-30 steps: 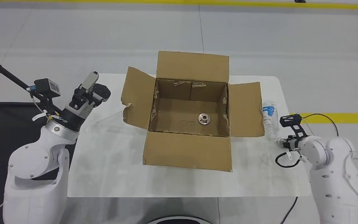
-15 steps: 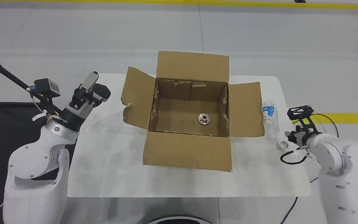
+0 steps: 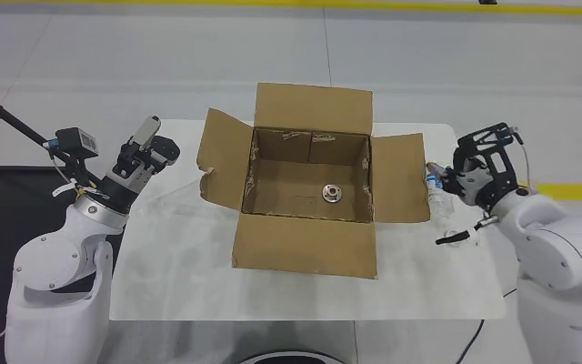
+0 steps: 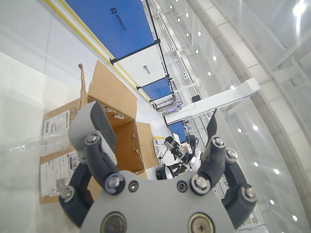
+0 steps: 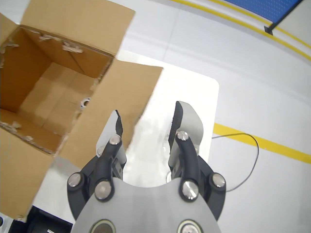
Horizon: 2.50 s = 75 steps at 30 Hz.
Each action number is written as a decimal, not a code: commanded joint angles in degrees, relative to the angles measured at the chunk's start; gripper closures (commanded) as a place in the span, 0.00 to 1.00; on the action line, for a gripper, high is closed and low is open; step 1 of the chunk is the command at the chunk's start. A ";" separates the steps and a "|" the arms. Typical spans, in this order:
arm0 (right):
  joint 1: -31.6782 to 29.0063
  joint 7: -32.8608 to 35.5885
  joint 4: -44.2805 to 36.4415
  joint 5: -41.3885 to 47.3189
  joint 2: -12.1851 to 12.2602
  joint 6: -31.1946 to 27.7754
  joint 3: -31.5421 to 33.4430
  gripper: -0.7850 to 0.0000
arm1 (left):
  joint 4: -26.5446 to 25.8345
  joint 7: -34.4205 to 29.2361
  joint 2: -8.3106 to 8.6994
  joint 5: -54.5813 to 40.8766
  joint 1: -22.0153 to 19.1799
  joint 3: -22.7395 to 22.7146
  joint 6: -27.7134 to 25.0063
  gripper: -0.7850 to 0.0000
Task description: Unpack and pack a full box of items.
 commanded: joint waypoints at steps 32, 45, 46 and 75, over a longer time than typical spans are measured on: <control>27.87 7.87 18.39 10.67 -4.64 6.09 -34.43 0.00 | 0.00 0.00 0.00 0.00 0.00 0.00 0.00 0.00; 38.09 8.17 35.98 12.34 -8.21 -1.40 -46.67 0.00 | 0.00 0.00 0.00 0.00 0.00 0.00 0.00 0.00; 39.35 8.55 38.26 12.88 -8.78 -2.33 -48.11 0.00 | 0.00 0.00 0.00 0.00 0.00 0.00 0.00 0.00; 50.54 7.73 74.29 12.91 -20.82 -6.87 -65.47 0.53 | 0.00 0.00 0.00 0.00 0.00 0.00 0.00 0.00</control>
